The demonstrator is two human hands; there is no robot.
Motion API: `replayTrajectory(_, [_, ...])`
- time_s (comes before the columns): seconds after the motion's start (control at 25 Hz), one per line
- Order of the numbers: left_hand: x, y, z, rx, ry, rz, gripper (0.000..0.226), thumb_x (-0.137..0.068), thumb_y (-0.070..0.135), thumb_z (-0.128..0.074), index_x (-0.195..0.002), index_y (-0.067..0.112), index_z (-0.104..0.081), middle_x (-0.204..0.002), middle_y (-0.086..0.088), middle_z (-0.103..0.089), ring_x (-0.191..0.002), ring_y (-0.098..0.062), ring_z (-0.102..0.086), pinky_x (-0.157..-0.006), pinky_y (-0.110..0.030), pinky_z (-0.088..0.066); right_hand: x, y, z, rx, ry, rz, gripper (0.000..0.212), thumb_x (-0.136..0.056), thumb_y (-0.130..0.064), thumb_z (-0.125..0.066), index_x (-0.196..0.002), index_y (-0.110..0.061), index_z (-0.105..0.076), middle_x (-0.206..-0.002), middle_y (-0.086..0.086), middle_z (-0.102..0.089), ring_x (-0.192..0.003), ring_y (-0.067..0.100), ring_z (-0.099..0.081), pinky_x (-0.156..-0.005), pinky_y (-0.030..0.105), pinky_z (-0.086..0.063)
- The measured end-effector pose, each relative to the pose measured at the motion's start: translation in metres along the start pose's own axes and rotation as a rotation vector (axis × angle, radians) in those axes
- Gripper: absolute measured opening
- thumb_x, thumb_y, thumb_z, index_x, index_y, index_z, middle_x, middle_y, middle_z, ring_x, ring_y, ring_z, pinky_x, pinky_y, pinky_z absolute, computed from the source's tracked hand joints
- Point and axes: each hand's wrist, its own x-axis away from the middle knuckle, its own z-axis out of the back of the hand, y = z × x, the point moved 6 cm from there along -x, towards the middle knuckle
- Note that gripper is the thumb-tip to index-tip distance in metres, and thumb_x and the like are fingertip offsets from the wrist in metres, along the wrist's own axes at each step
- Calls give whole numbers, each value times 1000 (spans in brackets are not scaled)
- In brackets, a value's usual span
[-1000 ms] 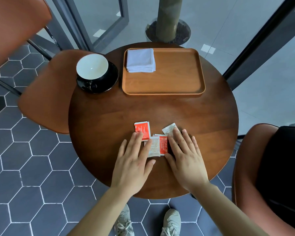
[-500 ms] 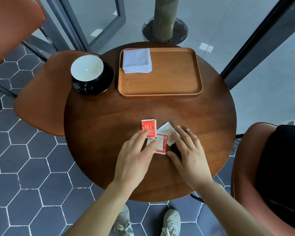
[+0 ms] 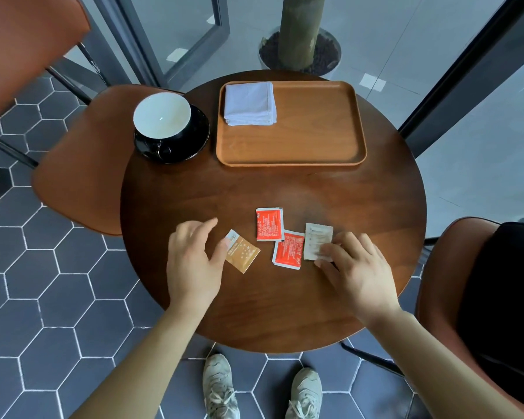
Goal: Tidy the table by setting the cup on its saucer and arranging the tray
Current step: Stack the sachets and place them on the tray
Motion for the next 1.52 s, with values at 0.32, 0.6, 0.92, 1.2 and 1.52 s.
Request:
replayTrajectory(0.32, [28,6,-18,-209,-44,-271,31,-82,35,-76,-108,19,-70,-115,-1,-65,-107,-26,-57,-81,-42,-45,-6,4,37,-267,165,-152,19,-100,-25,-54,-95,-10,-65,-97,4,-71,-82,24,-64,-70,31,-50])
replayTrajectory(0.6, [32,-4,-8,-88,-39,-321,26,-83,11,-76,-108,13,-72,-124,-5,-65,-116,-26,-59,-87,-44,-49,-44,-45,3,-644,-204,-388,11,-95,-20,-63,-87,-17,-69,-71,-5,-71,-65,15,-69,-62,38,-54])
replayTrajectory(0.92, [34,-18,-1,-150,-50,-358,25,-89,17,-69,-114,11,-70,-129,-10,-63,-120,-29,-58,-90,-46,-50,-55,-86,-8,-471,-85,-192,14,-89,-14,-70,-103,-11,-73,-100,3,-69,-72,20,-65,-60,29,-51])
replayTrajectory(1.2, [37,-21,-2,-221,-108,-454,31,-94,24,-55,-122,18,-65,-130,-7,-59,-122,-27,-53,-95,-43,-45,-31,-113,-26,-85,-182,91,21,-83,-27,-74,-104,-23,-71,-102,-5,-63,-90,24,-55,-56,32,-50])
replayTrajectory(1.52, [48,-35,3,-12,-65,-364,34,-92,16,-63,-125,11,-66,-143,-11,-54,-133,-31,-48,-109,-42,-41,-36,-128,-29,-92,-165,46,15,-85,-23,-68,-100,-21,-70,-105,1,-62,-87,27,-53,-57,35,-50])
